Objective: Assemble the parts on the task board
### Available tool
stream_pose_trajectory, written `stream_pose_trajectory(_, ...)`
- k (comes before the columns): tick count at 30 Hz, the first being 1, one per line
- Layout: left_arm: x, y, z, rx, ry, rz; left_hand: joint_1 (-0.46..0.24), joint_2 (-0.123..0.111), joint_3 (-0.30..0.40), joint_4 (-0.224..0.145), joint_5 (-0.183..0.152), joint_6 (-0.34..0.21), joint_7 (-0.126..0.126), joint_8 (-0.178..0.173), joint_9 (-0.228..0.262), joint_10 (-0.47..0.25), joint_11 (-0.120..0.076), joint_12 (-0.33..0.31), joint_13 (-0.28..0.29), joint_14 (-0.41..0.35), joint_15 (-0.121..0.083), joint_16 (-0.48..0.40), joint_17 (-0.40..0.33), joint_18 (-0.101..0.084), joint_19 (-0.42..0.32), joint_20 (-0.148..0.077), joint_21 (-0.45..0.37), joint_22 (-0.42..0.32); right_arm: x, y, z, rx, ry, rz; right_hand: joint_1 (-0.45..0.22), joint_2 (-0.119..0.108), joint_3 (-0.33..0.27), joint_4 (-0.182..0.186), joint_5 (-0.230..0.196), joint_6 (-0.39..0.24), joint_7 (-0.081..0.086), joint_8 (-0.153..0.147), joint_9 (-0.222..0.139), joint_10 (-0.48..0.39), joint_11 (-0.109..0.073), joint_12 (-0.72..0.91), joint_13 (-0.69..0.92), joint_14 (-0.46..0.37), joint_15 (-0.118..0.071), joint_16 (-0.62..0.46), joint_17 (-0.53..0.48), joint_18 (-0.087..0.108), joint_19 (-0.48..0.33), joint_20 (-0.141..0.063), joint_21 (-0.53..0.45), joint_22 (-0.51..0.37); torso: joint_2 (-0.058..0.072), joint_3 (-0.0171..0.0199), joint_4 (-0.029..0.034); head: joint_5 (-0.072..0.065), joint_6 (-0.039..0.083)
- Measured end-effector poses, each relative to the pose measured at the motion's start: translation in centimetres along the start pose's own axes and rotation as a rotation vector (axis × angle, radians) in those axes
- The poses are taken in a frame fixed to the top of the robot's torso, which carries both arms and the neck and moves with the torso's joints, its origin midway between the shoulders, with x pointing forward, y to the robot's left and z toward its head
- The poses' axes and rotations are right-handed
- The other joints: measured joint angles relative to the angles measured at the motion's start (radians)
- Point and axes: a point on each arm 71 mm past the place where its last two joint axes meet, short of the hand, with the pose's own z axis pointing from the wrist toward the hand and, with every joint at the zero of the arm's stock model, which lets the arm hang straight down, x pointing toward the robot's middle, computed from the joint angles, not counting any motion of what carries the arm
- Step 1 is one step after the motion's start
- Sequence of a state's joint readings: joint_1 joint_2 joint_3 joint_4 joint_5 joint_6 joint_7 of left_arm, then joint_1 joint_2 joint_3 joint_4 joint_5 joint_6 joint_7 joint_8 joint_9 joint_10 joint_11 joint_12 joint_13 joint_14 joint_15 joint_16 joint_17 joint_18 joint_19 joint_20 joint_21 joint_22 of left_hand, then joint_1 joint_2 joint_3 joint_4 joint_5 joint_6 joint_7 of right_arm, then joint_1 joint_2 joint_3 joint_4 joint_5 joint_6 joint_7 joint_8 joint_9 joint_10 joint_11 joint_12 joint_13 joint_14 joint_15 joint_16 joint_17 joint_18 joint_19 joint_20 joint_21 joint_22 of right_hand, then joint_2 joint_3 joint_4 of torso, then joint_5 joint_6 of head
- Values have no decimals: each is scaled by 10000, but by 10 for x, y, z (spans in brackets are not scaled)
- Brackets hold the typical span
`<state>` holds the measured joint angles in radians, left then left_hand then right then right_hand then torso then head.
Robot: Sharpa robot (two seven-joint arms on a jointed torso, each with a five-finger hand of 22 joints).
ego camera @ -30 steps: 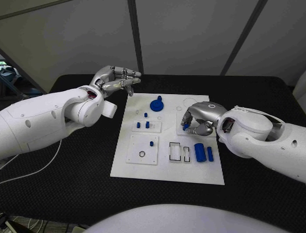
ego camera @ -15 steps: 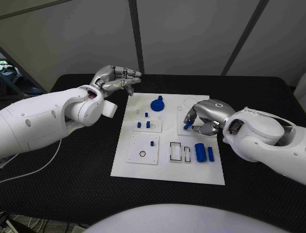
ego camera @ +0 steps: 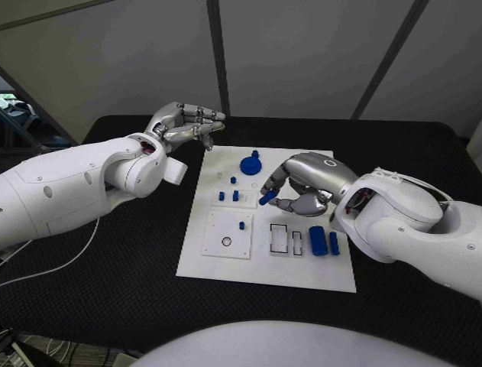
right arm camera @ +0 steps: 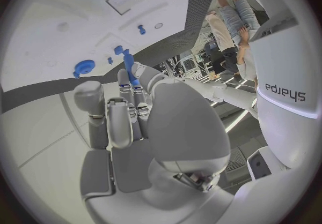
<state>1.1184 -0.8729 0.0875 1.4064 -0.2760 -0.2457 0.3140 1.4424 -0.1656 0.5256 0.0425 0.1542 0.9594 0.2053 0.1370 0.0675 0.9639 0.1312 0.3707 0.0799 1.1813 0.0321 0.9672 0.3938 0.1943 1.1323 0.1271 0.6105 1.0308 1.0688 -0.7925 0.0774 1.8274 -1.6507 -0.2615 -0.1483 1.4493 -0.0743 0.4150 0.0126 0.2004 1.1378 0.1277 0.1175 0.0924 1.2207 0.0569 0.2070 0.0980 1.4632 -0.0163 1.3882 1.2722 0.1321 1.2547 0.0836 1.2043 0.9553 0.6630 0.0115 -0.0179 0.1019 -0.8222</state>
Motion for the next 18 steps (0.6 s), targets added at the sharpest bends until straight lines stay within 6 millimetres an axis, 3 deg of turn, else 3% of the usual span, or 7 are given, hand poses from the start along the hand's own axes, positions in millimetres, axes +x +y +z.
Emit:
stream_pose_trajectory(10,6,0,4,24,99,-54,0,0,0,0,0,0,0,0,0,0,0,0,1,0,0,0,1,0,0,0,0,0,37,36,26,-1116,623,660,0,-1,25,-28,47,9,13,-56,1,1,0,-44,-5,0,0,0,-33,0,0,0,0,-45,3,0,1,111,-34)
stream_pose_trajectory(18,9,0,5,41,167,-86,-40,40,0,0,0,0,0,0,0,1,-1,0,1,0,0,1,-12,0,0,0,0,0,60,38,37,-1333,1152,659,-1,-3,23,-30,47,-1,29,-102,8,1,-1,-70,-6,0,1,0,-44,-1,0,1,0,-60,4,0,8,128,-41)
